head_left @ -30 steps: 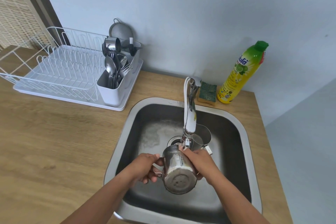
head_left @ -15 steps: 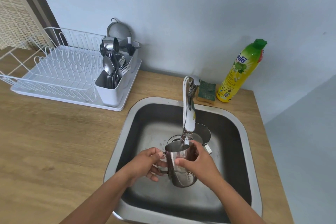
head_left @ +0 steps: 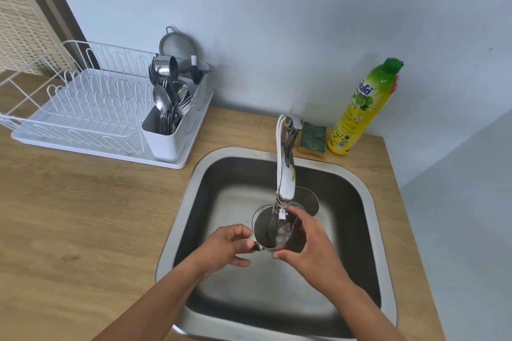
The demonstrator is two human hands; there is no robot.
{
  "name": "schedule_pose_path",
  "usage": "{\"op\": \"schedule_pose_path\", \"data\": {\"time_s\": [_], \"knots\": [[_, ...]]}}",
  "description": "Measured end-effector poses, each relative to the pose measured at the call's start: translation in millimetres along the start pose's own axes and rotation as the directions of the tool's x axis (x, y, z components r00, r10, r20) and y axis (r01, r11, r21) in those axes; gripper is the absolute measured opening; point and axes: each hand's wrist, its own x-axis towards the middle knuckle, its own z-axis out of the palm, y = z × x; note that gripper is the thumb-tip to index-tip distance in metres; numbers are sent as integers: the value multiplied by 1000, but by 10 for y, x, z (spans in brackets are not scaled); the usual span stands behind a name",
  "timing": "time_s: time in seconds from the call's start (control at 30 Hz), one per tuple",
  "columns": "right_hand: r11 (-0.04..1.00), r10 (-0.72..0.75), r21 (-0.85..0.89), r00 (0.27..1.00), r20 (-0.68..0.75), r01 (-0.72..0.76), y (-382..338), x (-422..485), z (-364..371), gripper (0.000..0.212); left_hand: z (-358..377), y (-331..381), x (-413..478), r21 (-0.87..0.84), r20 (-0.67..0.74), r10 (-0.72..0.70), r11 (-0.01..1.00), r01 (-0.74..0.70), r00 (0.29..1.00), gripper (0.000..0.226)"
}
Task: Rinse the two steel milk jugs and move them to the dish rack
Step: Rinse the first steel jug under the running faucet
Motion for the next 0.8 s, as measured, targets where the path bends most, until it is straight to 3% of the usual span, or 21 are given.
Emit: {"op": "schedule_pose_path", "data": {"time_s": [0.27, 0.43, 0.6, 0.8], "knots": [[997, -26, 74, 999, -30, 28, -1, 85, 78, 87, -69, 28, -32, 100, -137, 113, 990, -100, 984, 7], [982, 49, 180, 999, 4, -49, -6, 178, 158, 85, -130, 116, -120, 283, -198, 215, 947, -155, 956, 6], [951, 127, 267, 986, 112, -153, 53, 274, 299, 93, -230, 236, -225, 524, -265, 243, 849, -73, 933, 5], [913, 159, 333, 957, 242, -236, 45, 227, 357, 81, -226, 388, -376, 731, -277, 227, 680, 52, 934, 14]]}}
